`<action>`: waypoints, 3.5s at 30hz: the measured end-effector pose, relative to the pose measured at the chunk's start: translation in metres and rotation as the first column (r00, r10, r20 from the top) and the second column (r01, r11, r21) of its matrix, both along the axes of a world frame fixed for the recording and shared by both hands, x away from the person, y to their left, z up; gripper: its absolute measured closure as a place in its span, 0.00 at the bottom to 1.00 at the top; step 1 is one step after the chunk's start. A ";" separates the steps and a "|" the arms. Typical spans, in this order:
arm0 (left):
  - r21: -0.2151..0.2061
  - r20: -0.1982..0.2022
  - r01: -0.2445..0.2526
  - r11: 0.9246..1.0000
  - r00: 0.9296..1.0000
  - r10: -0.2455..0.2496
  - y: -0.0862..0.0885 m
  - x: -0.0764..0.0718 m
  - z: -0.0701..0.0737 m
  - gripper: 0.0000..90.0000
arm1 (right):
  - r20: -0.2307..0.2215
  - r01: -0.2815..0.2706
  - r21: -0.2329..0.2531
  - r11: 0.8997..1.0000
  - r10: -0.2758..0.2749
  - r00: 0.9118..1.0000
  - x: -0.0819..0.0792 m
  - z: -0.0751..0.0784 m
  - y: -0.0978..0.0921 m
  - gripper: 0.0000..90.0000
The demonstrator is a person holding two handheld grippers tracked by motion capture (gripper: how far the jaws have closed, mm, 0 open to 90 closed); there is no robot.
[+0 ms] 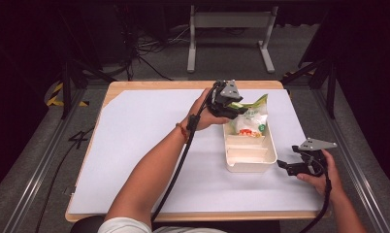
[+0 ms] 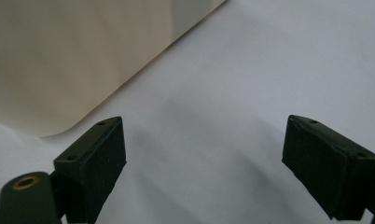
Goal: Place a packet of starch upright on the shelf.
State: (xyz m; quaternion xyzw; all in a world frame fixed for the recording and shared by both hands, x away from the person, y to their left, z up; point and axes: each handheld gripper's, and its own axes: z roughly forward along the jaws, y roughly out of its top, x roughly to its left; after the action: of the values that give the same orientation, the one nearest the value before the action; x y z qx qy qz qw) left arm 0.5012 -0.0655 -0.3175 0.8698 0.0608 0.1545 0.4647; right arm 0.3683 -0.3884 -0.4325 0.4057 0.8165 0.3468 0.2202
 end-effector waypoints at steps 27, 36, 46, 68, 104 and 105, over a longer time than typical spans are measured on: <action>0.127 0.034 -0.120 0.985 0.993 0.117 0.060 -0.022 -0.004 0.14 | -0.001 0.004 -0.011 1.000 -0.004 1.000 0.000 -0.001 0.002 0.15; 0.176 0.045 -0.140 0.974 0.990 0.134 0.080 -0.033 -0.013 0.11 | -0.001 0.004 -0.012 1.000 -0.004 1.000 0.000 -0.001 0.003 0.15; 0.233 0.054 -0.133 0.963 0.991 0.124 0.101 -0.053 -0.024 0.11 | 0.007 0.001 -0.009 1.000 -0.001 1.000 0.000 0.000 0.003 0.15; 0.186 0.021 -0.213 0.959 0.977 0.213 0.182 -0.096 -0.061 0.10 | 0.044 -0.017 -0.040 0.999 0.018 0.999 -0.005 0.005 0.008 0.15; -0.081 -0.177 -0.598 0.798 0.796 0.579 0.339 -0.141 -0.128 0.09 | 0.248 0.181 -0.045 0.982 -0.165 0.955 -0.035 0.015 -0.005 0.13; -0.084 -0.176 -0.606 0.791 0.790 0.587 0.341 -0.141 -0.130 0.09 | 0.243 0.187 -0.029 0.982 -0.175 0.954 -0.036 0.013 -0.007 0.13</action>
State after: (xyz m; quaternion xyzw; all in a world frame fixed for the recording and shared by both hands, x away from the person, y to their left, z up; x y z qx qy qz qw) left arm 0.3598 0.2753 -0.4471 0.7809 0.3756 0.2271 0.4444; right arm 0.3324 -0.3959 -0.4197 0.4282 0.7520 0.3505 0.3582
